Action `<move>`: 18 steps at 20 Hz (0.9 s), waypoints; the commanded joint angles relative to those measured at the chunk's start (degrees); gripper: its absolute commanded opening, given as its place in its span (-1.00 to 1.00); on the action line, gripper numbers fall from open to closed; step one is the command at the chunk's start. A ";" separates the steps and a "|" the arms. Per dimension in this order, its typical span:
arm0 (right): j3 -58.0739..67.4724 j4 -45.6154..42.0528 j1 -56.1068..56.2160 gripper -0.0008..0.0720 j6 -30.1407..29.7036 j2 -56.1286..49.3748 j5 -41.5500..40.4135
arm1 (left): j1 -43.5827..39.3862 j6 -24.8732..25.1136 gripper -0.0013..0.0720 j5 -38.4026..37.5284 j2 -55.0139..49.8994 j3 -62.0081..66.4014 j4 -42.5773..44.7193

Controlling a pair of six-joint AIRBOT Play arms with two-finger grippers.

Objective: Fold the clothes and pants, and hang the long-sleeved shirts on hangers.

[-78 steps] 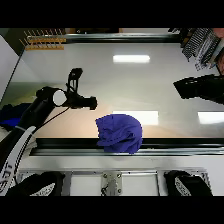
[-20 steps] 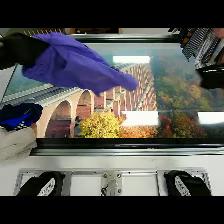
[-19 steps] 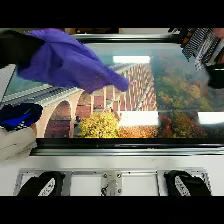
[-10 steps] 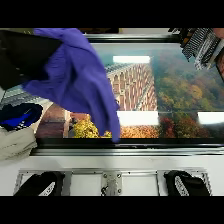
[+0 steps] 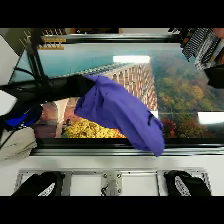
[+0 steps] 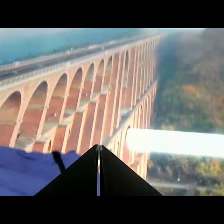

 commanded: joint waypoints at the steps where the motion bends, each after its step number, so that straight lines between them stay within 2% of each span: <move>1: -3.80 0.85 0.02 -0.78 0.44 -6.75 4.28 | 6.88 -2.34 -0.92 7.17 -1.75 -17.49 3.32; 3: -8.09 3.21 0.04 0.66 -1.57 -11.65 4.33 | 11.23 -2.32 -0.92 10.82 -6.23 -22.40 3.15; 4: -10.93 5.44 0.02 0.81 -3.10 -13.97 4.28 | 12.90 -2.32 -0.92 11.89 -8.52 -23.58 3.32; 7: -20.81 12.79 0.13 0.81 -5.73 -19.91 4.00 | 17.18 -2.32 -0.92 10.43 -15.50 -23.37 3.23; 9: -27.43 13.46 1.70 0.81 -6.12 -23.43 1.99 | 18.49 -2.29 -0.92 6.97 -18.91 -21.59 3.28; 11: -32.48 14.43 4.81 0.81 -7.19 -26.45 -0.46 | 18.67 -0.26 -0.92 4.04 -21.49 -19.32 3.28; 14: -35.56 16.20 10.97 0.81 -8.68 -29.59 -1.99 | 18.67 1.81 -0.92 2.29 -23.19 -17.11 3.34; 18: -35.56 14.91 16.94 0.81 -10.12 -31.47 -2.78 | 18.67 2.23 -0.92 2.73 -23.17 -17.16 3.69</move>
